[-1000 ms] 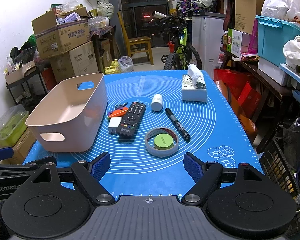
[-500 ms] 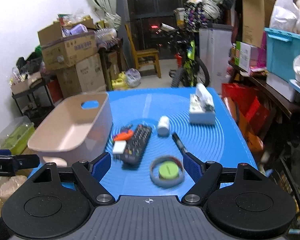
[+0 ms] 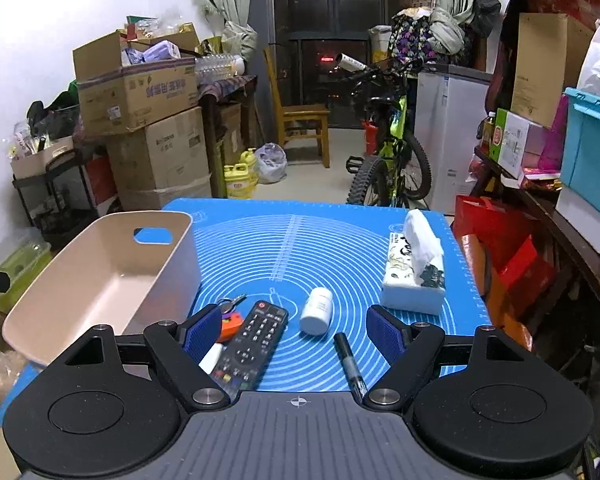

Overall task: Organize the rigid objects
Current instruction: 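Move the left tool to the basket rim while the right tool reaches the black marker, then grasp the black marker with the right tool and lift it, then carry the marker into the basket and open the right tool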

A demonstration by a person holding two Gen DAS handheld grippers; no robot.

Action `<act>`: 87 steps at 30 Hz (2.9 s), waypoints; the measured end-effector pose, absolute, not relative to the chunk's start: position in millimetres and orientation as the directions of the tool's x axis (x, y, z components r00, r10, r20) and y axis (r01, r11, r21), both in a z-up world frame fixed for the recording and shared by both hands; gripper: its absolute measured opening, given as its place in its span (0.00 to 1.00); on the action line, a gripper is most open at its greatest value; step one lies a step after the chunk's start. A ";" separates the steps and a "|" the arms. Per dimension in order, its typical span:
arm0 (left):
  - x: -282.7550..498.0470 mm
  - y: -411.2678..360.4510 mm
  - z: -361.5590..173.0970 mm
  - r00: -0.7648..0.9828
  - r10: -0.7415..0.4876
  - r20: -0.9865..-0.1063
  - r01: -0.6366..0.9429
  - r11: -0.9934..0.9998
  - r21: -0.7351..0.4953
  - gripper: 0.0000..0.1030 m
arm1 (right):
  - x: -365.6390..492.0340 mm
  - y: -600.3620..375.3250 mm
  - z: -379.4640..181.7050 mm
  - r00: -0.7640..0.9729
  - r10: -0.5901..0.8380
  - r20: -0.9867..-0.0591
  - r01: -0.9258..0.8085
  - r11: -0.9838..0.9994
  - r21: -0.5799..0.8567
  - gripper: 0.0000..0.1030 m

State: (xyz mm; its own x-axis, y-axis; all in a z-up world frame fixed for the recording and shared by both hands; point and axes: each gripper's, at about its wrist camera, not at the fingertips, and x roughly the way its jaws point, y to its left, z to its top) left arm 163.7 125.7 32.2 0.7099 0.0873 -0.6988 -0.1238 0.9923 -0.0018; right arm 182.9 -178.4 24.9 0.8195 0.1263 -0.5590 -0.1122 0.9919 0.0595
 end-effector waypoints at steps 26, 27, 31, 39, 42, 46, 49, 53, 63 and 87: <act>234.8 188.7 -57.7 0.454 0.038 -0.890 -0.152 0.988 -0.036 0.31 | 317.6 -206.6 -125.2 0.537 -0.004 -0.844 0.011 1.000 0.003 0.70; 234.2 190.3 -57.5 0.457 0.018 -0.889 -0.155 0.986 -0.059 0.29 | 318.5 -208.5 -127.3 0.531 -0.010 -0.847 0.015 1.000 -0.003 0.69; 237.1 187.8 -59.4 0.464 -0.002 -0.886 -0.137 0.988 -0.073 0.18 | 318.8 -210.3 -131.8 0.522 -0.011 -0.853 0.016 1.000 -0.003 0.66; 237.1 182.1 -58.8 0.467 -0.016 -0.884 -0.117 0.990 -0.080 0.03 | 319.6 -205.1 -128.3 0.527 0.023 -0.849 -0.021 1.000 0.014 0.42; 236.7 182.4 -59.0 0.468 -0.017 -0.883 -0.118 0.990 -0.081 0.03 | 320.3 -206.5 -127.0 0.532 0.014 -0.847 -0.010 1.000 0.010 0.24; 237.1 184.9 -59.2 0.469 -0.020 -0.883 -0.120 0.989 -0.086 0.03 | 321.6 -204.6 -125.0 0.534 0.000 -0.846 -0.008 1.000 -0.005 0.24; 238.0 185.6 -58.9 0.469 -0.020 -0.883 -0.120 0.989 -0.086 0.03 | 319.4 -199.1 -116.2 0.561 -0.015 -0.828 -0.011 1.000 -0.025 0.24; 238.0 186.4 -58.5 0.469 -0.019 -0.883 -0.119 0.989 -0.085 0.03 | 314.4 -194.1 -94.5 0.604 -0.033 -0.796 0.012 0.999 -0.033 0.24; 236.9 184.3 -57.4 0.469 -0.006 -0.883 -0.134 0.988 -0.078 0.03 | 288.5 -143.9 -13.0 0.780 0.060 -0.623 -0.028 0.998 0.061 0.24; 232.5 181.6 -56.5 0.479 0.002 -0.878 -0.114 0.992 -0.060 0.03 | 303.1 -10.8 -0.2 0.662 0.438 -0.608 -0.323 0.899 0.296 0.24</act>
